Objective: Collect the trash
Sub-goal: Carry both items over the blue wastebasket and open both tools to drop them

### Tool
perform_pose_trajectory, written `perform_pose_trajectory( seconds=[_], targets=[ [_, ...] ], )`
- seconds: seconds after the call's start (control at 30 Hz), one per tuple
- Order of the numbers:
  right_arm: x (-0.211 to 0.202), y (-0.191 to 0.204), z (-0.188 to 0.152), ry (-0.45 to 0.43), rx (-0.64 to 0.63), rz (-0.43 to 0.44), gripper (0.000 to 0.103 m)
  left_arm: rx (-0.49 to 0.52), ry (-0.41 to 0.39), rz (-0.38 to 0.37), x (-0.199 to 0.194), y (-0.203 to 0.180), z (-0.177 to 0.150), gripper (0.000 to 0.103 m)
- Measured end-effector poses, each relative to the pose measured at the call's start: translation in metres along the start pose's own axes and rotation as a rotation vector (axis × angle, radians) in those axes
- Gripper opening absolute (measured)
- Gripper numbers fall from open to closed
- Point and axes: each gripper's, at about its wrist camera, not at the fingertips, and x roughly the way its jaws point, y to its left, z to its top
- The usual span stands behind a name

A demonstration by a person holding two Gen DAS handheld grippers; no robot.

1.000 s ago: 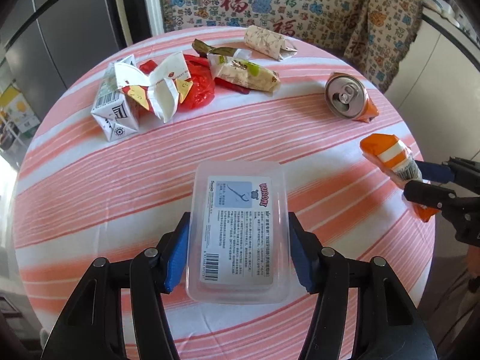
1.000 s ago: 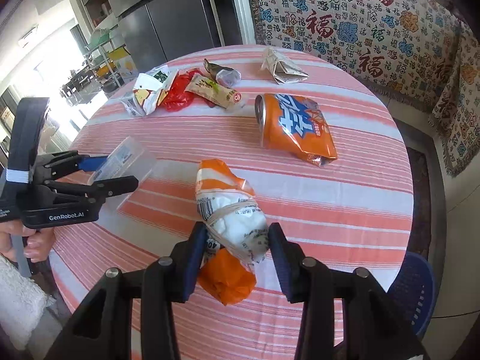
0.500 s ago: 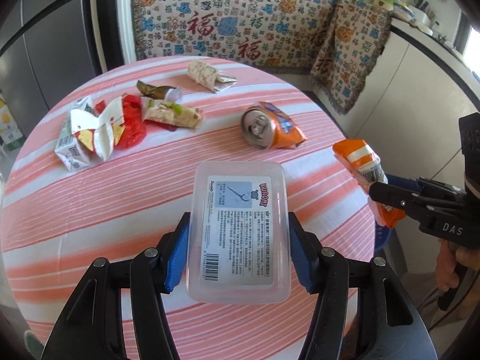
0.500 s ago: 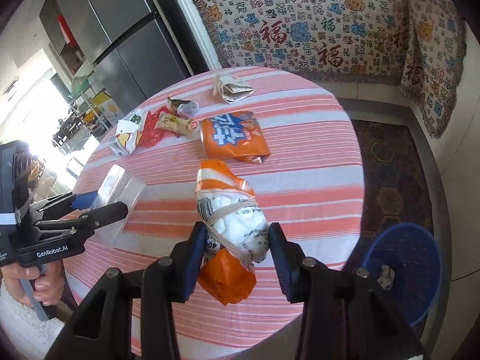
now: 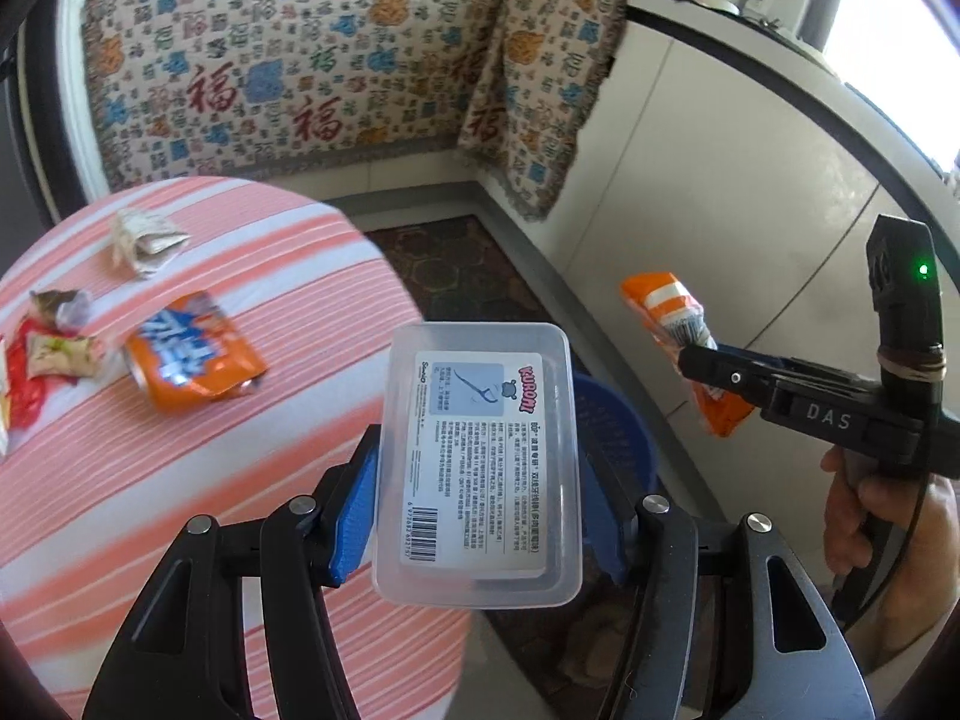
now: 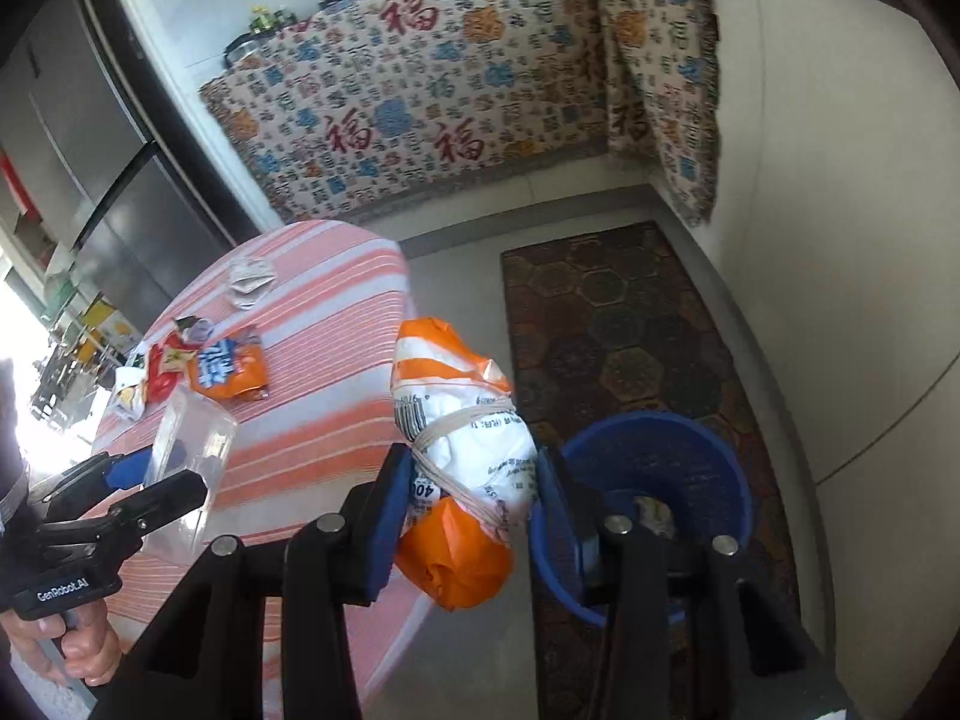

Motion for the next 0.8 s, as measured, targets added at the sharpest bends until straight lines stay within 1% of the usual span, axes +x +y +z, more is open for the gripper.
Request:
perform_pose_trajectory(
  seconds=[0.17,0.37,0.63,0.8],
  targets=[
    [0.001,-0.056,0.003,-0.004,0.090,-0.080,0.043,0.020,0.031,-0.059,0.041,-0.041,0.013,0.061],
    [0.015,-0.107,-0.004,0.001,0.195,-0.095,0.043,0.044,0.071,-0.074,0.087,-0.073,0.016,0.061],
    [0.030,-0.138,-0.002,0.018,0.269,-0.063,0.043,0.055,0.112,-0.067,0.123,-0.092,0.009,0.061],
    [0.028,-0.150,-0.001,0.011,0.293,-0.055,0.044,0.069,0.121,-0.066,0.137,-0.099,0.007,0.061]
  ],
)
